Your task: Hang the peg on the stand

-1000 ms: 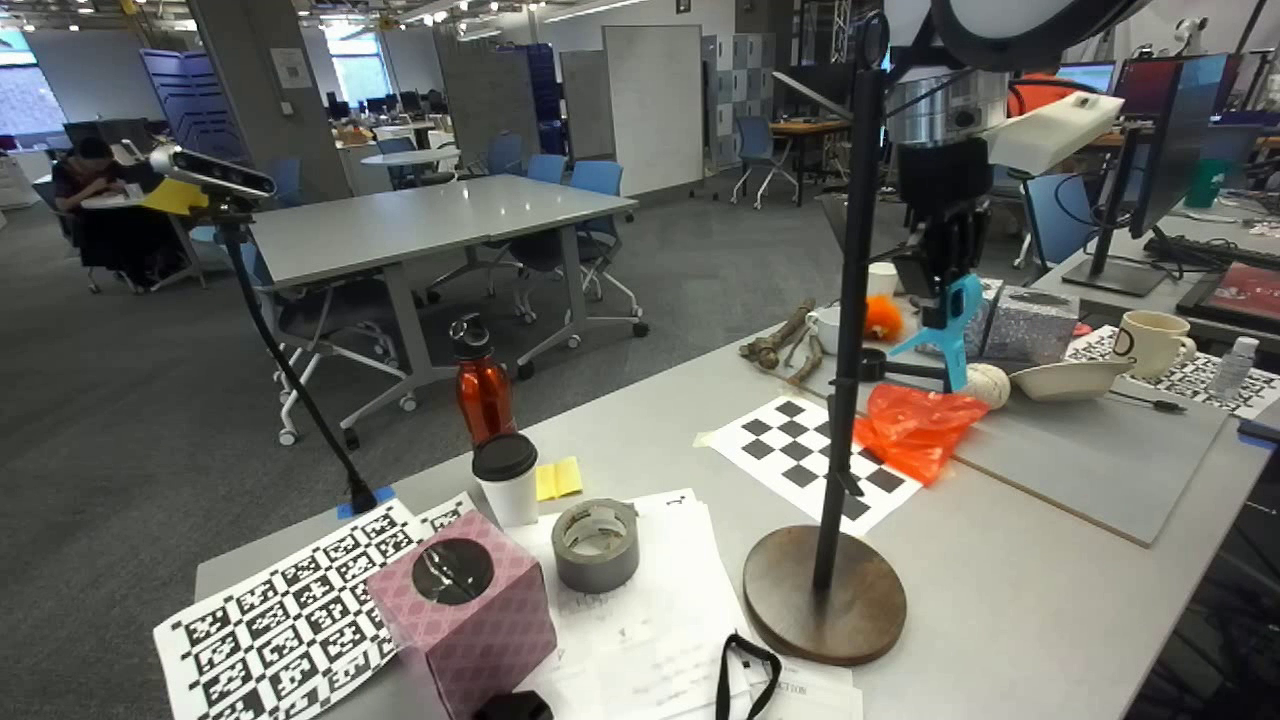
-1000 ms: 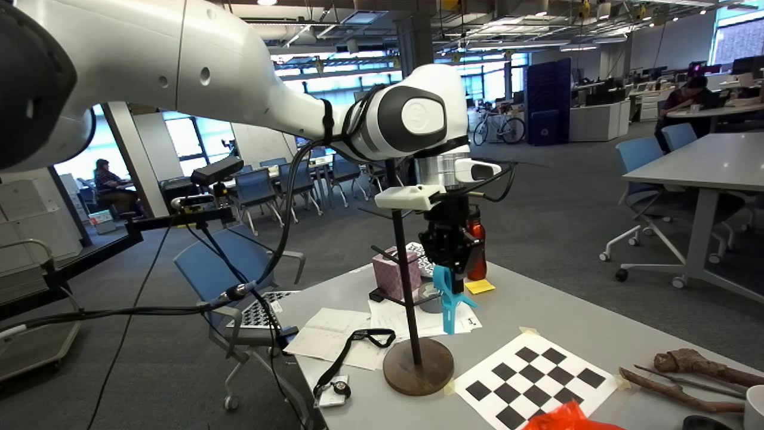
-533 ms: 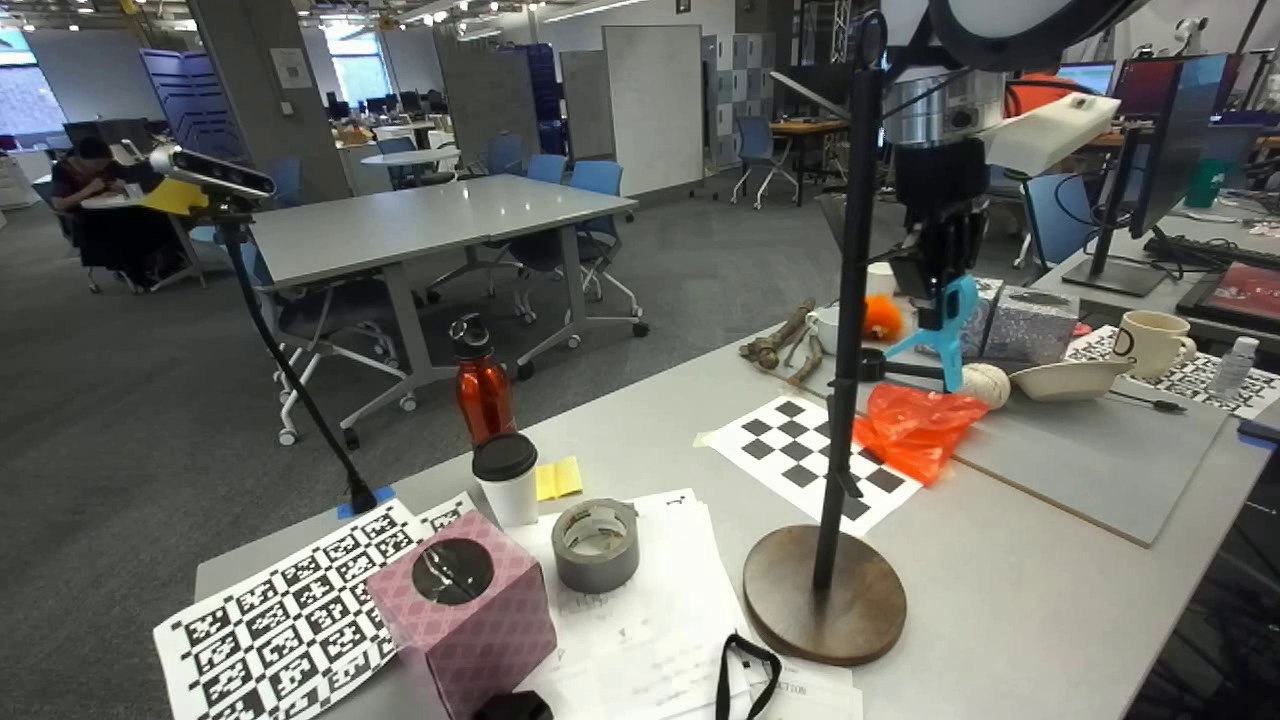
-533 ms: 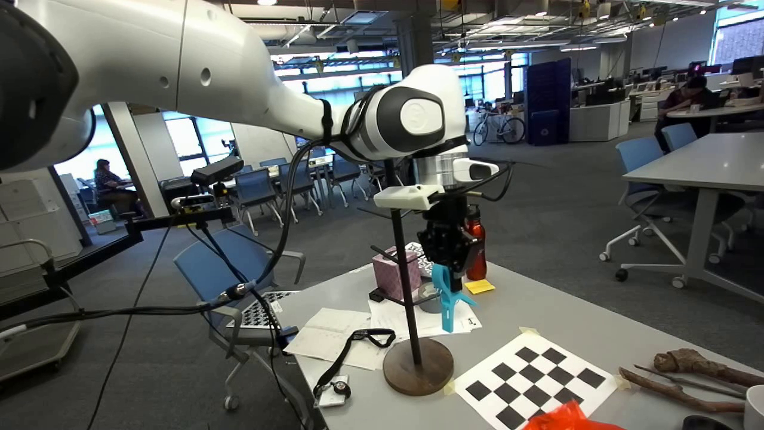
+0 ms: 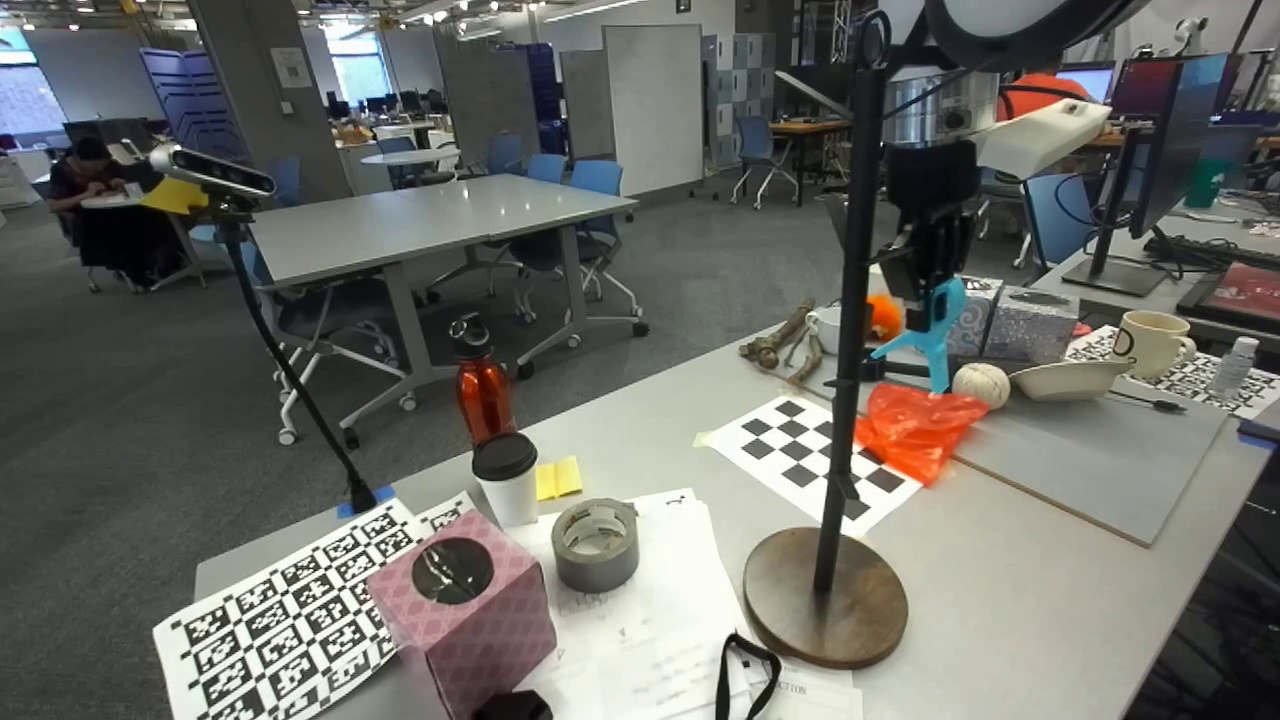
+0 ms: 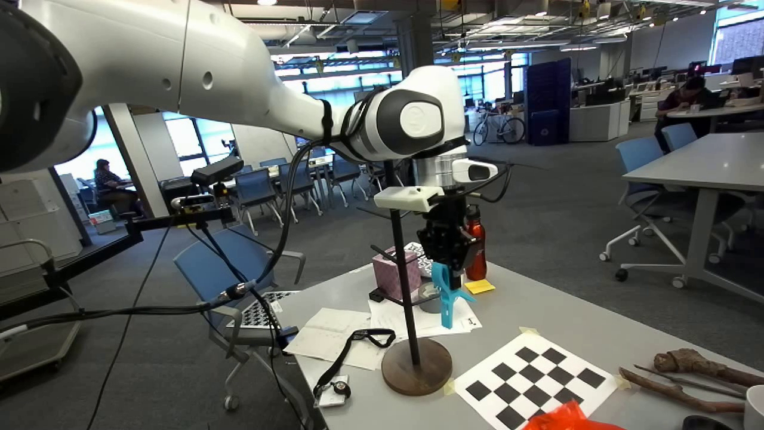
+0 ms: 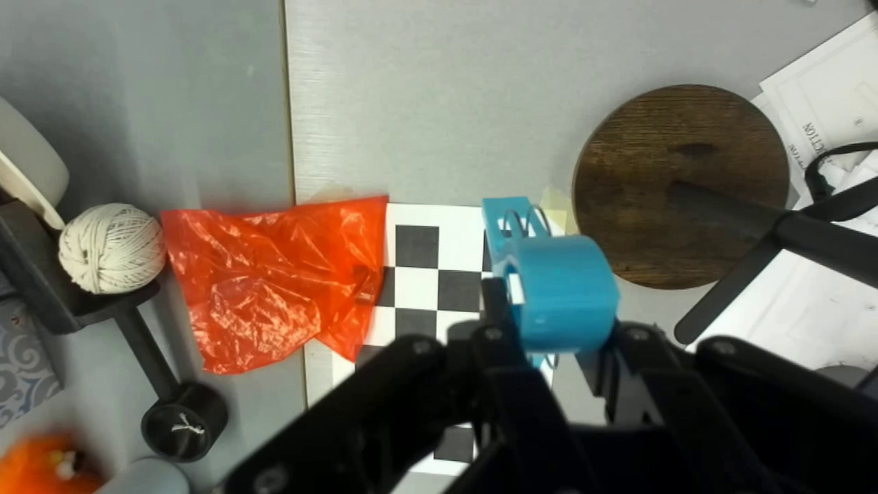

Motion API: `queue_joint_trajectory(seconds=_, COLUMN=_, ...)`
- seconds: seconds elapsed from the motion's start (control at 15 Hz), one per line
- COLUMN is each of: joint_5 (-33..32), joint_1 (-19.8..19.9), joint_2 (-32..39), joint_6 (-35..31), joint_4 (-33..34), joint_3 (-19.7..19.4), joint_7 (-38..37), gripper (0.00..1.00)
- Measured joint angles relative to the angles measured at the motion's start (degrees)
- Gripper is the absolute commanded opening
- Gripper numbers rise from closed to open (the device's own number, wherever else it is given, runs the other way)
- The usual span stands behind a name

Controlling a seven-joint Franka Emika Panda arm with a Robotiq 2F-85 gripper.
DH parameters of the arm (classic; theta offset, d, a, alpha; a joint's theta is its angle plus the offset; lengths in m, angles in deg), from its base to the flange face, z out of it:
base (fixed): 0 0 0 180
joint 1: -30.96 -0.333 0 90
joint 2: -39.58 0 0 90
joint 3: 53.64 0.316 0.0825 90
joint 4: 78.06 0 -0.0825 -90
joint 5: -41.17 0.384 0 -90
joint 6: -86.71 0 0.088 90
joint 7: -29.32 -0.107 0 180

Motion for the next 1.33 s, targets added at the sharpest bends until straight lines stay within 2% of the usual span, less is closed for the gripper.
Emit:
queue_joint_trajectory(seconds=0.47, joint_5=-0.03, joint_1=0.0, joint_2=0.02, joint_6=0.0, joint_4=0.0, joint_3=0.01, joint_7=0.01, gripper=0.06)
queue_joint_trajectory(seconds=0.53, joint_5=-0.03, joint_1=0.0, joint_2=0.02, joint_6=0.0, joint_4=0.0, joint_3=0.01, joint_7=0.01, gripper=0.26)
queue_joint_trajectory(seconds=1.07, joint_5=0.0, joint_1=0.0, joint_2=0.03, joint_6=0.0, joint_4=0.0, joint_3=0.01, joint_7=0.01, gripper=0.26)
queue_joint_trajectory(seconds=1.13, joint_5=0.0, joint_1=0.0, joint_2=0.03, joint_6=0.0, joint_4=0.0, joint_3=0.01, joint_7=0.01, gripper=0.06)
queue_joint_trajectory(seconds=1.33, joint_5=-0.04, joint_1=0.0, joint_2=0.01, joint_6=0.0, joint_4=-0.03, joint_3=-0.03, joint_7=0.01, gripper=0.06)
